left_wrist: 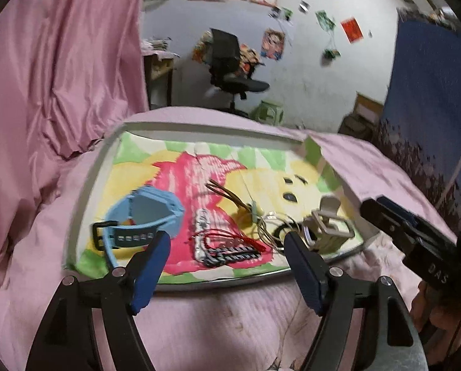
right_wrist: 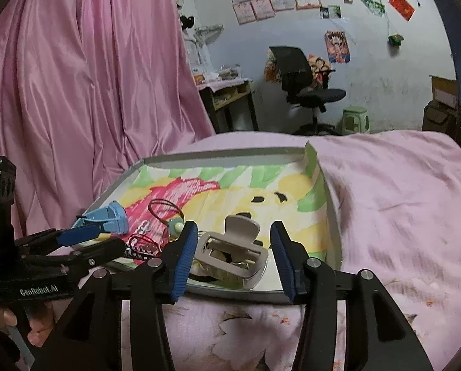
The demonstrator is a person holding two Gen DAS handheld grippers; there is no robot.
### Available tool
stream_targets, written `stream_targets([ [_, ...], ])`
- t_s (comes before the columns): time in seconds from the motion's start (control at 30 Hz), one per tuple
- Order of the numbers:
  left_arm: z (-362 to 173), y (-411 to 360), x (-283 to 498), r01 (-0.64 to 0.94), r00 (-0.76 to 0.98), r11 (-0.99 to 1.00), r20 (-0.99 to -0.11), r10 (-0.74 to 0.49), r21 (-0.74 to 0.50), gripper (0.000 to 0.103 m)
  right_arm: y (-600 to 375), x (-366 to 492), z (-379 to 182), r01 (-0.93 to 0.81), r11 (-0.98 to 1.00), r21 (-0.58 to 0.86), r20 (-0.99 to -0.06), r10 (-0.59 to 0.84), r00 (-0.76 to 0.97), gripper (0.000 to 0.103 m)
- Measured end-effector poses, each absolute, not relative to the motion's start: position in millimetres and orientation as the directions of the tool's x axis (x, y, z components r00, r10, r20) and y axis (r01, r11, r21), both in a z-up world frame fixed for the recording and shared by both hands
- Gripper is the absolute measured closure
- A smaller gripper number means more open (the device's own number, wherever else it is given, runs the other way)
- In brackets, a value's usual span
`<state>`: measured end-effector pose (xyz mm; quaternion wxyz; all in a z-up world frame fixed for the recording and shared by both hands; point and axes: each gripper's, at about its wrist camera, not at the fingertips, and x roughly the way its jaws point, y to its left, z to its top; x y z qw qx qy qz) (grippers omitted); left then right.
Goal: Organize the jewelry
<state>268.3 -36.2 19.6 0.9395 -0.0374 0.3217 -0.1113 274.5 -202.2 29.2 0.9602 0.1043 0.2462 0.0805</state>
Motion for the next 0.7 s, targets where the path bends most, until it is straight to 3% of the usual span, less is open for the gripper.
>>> stream_targets([
  [0.33,40,-15,230,0.126,0.859,0.973,-0.469,-0.205,-0.195,0.01,-203,235,52,-0.088,0.972,0.218,-0.381,0.168,0.909,0.025],
  [0.7,48,-13,169,0.109,0.914,0.981,-0.371,-0.161,-0.158,0.001,-197,181,66,-0.078,0.976,0.202,-0.326,0.142,0.935,0.008],
])
